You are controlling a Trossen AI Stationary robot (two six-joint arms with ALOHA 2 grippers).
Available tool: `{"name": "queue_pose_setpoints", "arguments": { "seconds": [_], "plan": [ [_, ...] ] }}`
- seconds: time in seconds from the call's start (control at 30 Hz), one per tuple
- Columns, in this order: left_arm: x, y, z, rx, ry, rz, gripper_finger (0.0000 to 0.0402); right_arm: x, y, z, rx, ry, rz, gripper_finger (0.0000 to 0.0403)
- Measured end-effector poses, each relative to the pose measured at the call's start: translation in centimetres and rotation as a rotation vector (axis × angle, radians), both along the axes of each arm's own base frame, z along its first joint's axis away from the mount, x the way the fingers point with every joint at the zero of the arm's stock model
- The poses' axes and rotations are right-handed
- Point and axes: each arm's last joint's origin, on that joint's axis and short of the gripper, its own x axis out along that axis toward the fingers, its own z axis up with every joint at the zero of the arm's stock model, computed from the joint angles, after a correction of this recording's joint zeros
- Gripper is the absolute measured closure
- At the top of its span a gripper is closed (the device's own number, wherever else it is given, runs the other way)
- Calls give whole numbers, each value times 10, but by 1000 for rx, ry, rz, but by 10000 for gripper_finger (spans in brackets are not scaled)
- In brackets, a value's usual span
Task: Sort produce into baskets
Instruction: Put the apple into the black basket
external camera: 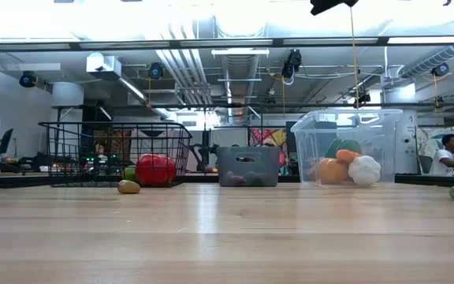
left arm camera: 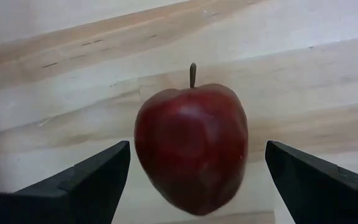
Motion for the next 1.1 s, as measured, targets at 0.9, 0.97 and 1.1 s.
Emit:
{"name": "queue_pose_setpoints", "arguments": {
  "seconds": [0.9, 0.97, 1.1],
  "plan": [
    [6, -1, -7, -28, -61, -68, 123, 2, 0, -18, 10, 53, -13, 234],
    [10, -1, 9, 10, -87, -103, 119, 2, 0, -17, 10, 53, -13, 234],
    [20, 8, 51, 148, -160, -182, 120, 3, 0, -18, 9, 47, -13, 234]
  ]
}}
